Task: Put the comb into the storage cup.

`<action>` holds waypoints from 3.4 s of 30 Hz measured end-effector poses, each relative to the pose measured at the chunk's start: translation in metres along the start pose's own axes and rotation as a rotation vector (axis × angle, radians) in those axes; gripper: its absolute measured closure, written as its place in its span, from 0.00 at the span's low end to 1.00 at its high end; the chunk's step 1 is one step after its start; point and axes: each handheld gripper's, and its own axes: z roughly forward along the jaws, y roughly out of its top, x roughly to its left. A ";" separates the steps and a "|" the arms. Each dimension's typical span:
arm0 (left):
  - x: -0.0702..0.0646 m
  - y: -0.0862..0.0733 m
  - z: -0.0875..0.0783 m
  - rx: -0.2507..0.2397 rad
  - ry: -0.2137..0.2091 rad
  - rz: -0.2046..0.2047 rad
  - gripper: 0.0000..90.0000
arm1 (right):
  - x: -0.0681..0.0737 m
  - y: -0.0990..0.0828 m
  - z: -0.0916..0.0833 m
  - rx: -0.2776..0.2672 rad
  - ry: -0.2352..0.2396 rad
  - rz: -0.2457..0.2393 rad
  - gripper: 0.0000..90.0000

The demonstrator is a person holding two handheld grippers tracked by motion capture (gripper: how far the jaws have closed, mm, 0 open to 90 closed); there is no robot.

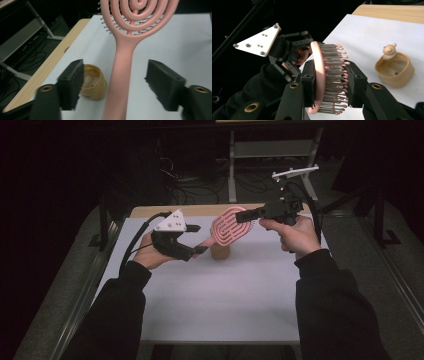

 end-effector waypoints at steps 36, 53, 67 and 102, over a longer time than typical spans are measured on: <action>0.014 -0.079 -0.041 -0.144 0.074 -0.251 0.00 | 0.006 0.037 -0.029 -0.053 -0.175 -0.029 0.71; 0.013 -0.108 -0.053 -0.179 0.109 -0.293 0.00 | -0.004 0.040 -0.036 -0.049 -0.221 -0.002 0.71; 0.008 -0.131 -0.062 -0.193 0.132 -0.322 0.00 | -0.019 0.038 -0.035 -0.041 -0.252 0.027 0.71; -0.010 -0.176 -0.072 -0.259 0.194 -0.382 0.00 | -0.045 0.038 0.000 0.030 -0.309 0.045 0.71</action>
